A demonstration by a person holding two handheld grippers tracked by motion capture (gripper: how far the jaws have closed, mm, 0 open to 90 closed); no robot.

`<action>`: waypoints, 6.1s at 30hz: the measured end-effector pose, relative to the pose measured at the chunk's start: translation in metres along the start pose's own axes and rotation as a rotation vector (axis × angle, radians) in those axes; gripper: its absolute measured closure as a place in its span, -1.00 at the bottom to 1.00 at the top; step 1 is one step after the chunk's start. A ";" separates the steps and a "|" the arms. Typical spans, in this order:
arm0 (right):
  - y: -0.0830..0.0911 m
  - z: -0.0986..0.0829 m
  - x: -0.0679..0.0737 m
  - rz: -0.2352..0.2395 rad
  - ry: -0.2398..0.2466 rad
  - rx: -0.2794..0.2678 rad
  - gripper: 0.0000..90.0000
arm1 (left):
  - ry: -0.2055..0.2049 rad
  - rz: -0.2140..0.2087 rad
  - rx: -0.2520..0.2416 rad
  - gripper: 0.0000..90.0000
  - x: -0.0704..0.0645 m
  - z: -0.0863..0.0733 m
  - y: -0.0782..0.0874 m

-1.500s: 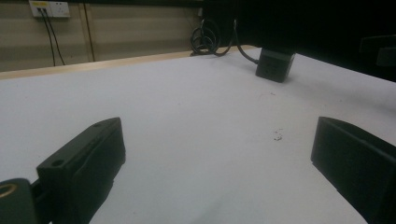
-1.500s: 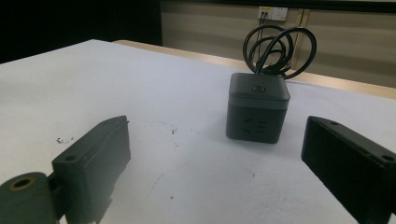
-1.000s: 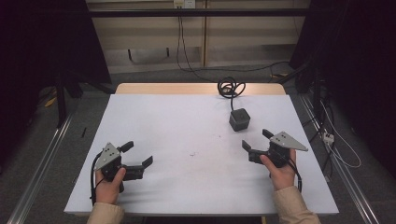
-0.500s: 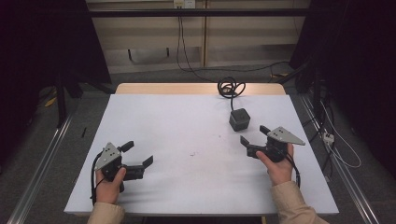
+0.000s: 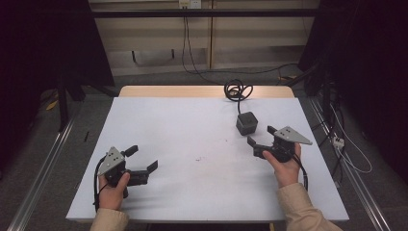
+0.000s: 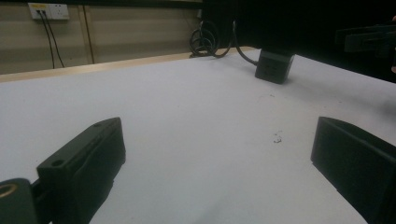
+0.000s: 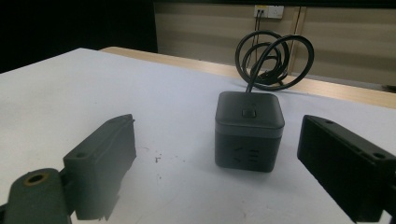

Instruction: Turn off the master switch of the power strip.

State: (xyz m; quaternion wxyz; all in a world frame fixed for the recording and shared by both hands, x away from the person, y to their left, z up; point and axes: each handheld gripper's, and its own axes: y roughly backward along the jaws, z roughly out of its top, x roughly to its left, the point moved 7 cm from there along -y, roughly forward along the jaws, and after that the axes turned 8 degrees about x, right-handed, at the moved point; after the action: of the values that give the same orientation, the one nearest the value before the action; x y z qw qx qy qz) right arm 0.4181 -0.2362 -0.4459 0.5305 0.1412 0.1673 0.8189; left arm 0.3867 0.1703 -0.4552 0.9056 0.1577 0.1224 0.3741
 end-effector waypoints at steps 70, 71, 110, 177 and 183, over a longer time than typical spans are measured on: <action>-0.043 0.022 -0.025 0.001 -0.027 0.015 -0.10 | -0.001 -0.011 0.006 -0.94 -0.002 -0.001 -0.003; -0.043 0.022 -0.025 0.003 -0.025 0.015 -0.08 | 0.001 -0.010 0.006 -0.94 -0.002 -0.001 -0.003; -0.061 0.016 -0.030 0.029 -0.068 0.071 0.60 | -0.008 -0.006 0.020 -0.94 -0.002 -0.002 -0.004; -0.071 0.018 -0.040 0.026 -0.041 0.139 1.00 | 0.008 -0.020 0.008 -0.94 -0.002 -0.001 -0.005; -0.072 0.018 -0.039 0.028 -0.039 0.138 1.00 | 0.007 -0.021 0.012 -0.94 -0.003 -0.001 -0.006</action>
State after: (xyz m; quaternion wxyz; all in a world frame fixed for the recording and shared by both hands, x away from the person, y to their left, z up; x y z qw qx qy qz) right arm 0.5005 -0.2421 -0.4624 0.5110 0.1959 0.2111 0.8099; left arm 0.3881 0.1647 -0.4580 0.9081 0.1607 0.1293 0.3645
